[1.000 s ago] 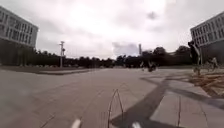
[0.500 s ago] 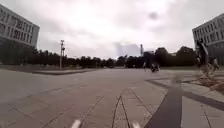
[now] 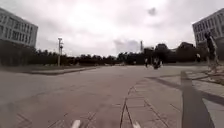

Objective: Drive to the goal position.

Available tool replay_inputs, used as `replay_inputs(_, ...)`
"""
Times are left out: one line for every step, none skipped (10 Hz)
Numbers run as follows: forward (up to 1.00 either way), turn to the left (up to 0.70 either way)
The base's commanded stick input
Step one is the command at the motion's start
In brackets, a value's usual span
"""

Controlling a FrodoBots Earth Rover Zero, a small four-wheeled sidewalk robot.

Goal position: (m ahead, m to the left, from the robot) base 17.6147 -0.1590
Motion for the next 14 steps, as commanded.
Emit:
replay_inputs(1.0,0.0)
replay_inputs(1.0,0.0)
replay_inputs(1.0,0.0)
replay_inputs(1.0,0.0)
replay_inputs(1.0,0.0)
replay_inputs(1.0,0.0)
replay_inputs(1.0,0.0)
replay_inputs(1.0,0.0)
replay_inputs(1.0,0.0)
replay_inputs(1.0,0.0)
replay_inputs(1.0,0.0)
replay_inputs(1.0,0.0)
replay_inputs(1.0,0.0)
replay_inputs(1.0,0.0)
